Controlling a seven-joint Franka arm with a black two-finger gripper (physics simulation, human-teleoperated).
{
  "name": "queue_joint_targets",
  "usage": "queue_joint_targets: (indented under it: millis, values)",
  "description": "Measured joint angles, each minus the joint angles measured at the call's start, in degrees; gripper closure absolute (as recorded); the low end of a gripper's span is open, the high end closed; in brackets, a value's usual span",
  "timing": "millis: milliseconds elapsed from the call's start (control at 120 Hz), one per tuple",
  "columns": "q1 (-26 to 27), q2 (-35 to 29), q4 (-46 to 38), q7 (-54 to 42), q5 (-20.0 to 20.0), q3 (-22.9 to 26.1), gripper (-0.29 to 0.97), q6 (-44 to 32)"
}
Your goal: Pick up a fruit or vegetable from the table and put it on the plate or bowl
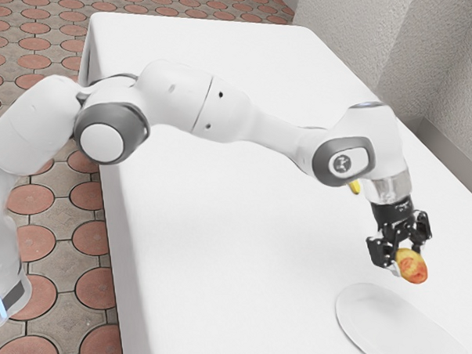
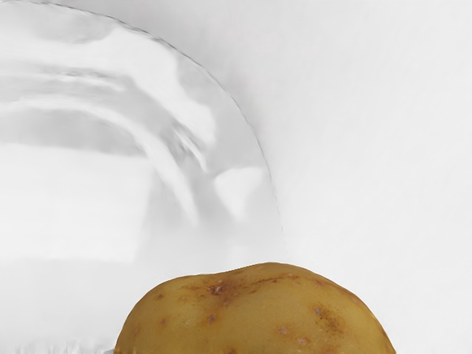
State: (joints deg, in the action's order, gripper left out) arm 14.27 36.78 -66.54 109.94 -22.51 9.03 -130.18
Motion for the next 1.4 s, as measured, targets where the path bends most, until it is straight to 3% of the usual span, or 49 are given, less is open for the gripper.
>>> queue_joint_targets:
  millis: [125,292,933,1025,1150,1217,1283,1400]
  values:
    - [6.67,-0.21,-0.19,0.01,0.01,-0.05,0.36,-0.01]
    - [8.65,-0.13,-0.27,-0.03,0.02,-0.07,0.36,-0.01]
    - [4.95,2.19,-0.30,-2.71,-0.10,-0.16,0.34,0.05]
    - [4.98,2.25,-0.33,-3.29,-0.43,-0.12,0.17,-0.03]
    - [5.29,1.98,-0.57,-3.95,-0.58,-0.46,0.07,-0.12]
    - [7.09,-1.40,-4.93,-4.25,0.52,-5.63,0.05,-0.15]
    - [7.47,-7.42,-6.85,-3.98,4.73,-9.30,0.03,1.55]
    - [5.03,-21.76,-6.86,-1.33,11.22,-15.31,0.01,14.98]
